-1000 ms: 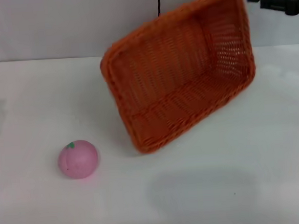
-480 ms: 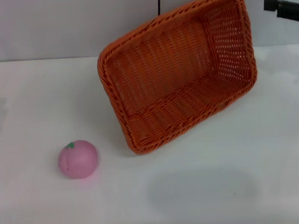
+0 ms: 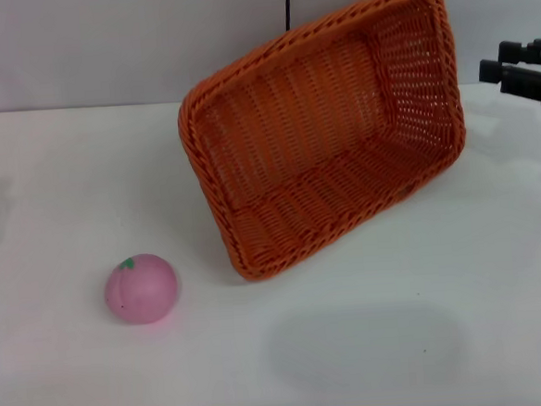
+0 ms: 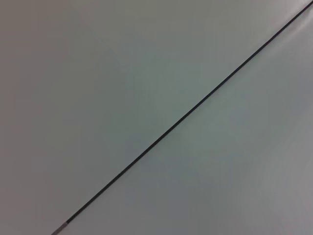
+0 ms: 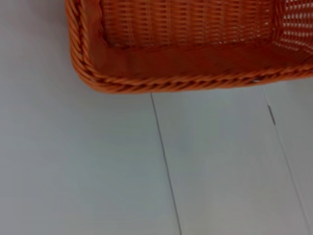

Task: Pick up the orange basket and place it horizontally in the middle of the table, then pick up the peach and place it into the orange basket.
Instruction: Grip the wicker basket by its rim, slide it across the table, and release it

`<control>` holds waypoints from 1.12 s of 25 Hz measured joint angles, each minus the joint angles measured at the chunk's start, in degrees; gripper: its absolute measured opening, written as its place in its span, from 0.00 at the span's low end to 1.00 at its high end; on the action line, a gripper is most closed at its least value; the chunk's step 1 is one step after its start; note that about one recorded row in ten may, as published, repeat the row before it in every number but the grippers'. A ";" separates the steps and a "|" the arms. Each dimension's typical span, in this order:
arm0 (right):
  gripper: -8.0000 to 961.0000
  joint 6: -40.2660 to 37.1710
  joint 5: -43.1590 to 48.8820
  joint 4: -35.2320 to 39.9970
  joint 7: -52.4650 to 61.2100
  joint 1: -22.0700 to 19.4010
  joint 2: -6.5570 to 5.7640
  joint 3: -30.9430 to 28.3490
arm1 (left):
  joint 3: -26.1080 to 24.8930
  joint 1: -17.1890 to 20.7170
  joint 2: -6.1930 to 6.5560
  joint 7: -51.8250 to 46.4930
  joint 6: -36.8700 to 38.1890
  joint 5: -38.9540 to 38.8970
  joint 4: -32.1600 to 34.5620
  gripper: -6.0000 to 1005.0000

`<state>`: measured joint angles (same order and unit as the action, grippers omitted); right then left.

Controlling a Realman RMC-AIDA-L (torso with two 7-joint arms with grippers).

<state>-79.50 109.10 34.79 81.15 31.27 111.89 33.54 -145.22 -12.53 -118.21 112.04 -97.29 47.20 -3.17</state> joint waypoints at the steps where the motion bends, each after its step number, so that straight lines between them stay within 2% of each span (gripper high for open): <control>1: 0.51 0.63 0.01 -0.48 -0.30 0.00 0.17 0.02 | 0.01 -0.10 0.00 -0.08 0.01 0.02 -0.06 0.82; 6: 0.51 4.36 0.04 -3.16 -0.72 0.91 0.92 0.04 | 0.10 -0.21 0.00 -0.47 0.19 0.06 -0.38 0.82; 10: 0.51 8.84 0.06 -4.14 -0.76 1.98 2.26 0.03 | 0.12 -0.21 0.00 -0.53 0.05 0.07 -0.43 0.82; 17: 0.50 13.28 0.06 -7.38 -0.79 4.34 2.58 0.28 | 0.12 -0.21 0.00 -0.84 0.00 -0.04 -0.45 0.82; 23: 0.50 18.61 0.06 -10.71 -0.82 6.99 3.12 3.63 | 0.11 -0.21 0.00 -1.12 0.00 -0.25 -0.53 0.82; 28: 0.43 20.28 0.06 -11.89 -0.81 7.76 3.62 6.60 | 0.11 -0.21 0.00 -1.16 0.00 -0.35 -0.53 0.82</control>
<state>-59.22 109.16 22.90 80.34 39.03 115.51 40.14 -145.11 -12.75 -118.21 110.88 -97.30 46.85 -3.70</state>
